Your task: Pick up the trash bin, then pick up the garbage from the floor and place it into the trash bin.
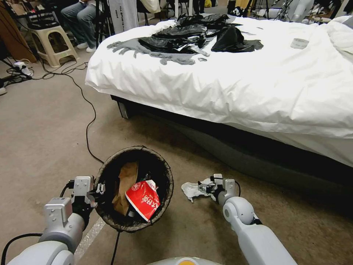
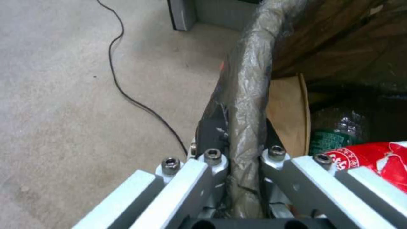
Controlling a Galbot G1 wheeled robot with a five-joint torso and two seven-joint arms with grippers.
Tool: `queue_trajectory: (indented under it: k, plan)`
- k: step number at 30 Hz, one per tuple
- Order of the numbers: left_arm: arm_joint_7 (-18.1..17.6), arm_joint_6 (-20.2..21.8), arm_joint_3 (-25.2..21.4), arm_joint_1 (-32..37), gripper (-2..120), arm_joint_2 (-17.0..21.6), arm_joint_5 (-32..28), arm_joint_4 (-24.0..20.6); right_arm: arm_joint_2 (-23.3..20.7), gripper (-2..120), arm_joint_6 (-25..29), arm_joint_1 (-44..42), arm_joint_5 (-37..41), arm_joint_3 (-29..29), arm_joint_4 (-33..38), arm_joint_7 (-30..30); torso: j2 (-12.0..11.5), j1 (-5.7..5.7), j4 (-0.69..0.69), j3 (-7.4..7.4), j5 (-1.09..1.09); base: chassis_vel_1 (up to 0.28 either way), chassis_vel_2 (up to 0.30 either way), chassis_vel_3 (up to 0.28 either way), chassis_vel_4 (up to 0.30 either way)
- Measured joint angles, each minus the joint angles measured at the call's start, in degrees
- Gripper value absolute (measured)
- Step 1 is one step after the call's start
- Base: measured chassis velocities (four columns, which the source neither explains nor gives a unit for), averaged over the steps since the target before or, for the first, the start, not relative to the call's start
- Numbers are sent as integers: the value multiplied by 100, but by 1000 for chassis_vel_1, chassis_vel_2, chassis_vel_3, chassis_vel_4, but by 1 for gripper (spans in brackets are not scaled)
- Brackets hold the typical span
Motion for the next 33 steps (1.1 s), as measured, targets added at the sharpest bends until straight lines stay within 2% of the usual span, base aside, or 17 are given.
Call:
queue_trajectory:
  k: [12, 27, 30, 33]
  plan:
    - [0, 0, 0, -1, 1, 0, 0, 0, 223, 100, 263, 297, -523, -20, -751, -229, 0, 0, 0, 0, 0, 0, 0, 0, 0]
    - [0, 0, 0, 0, 1, 0, 0, 0, 437, 100, 437, 353, -937, 22, -1325, -343, 0, 0, 0, 0, 0, 0, 0, 0, 0]
    - [0, 0, 0, 0, 1, 0, 0, 0, 467, 95, 461, 353, -980, 29, -1401, -360, 0, 0, 0, 0, 0, 0, 0, 0, 0]
    - [0, 0, 0, 0, 1, 0, 0, 0, 513, 82, 502, 362, -1029, 43, -1498, -392, 0, 0, 0, 0, 0, 0, 0, 0, 0]
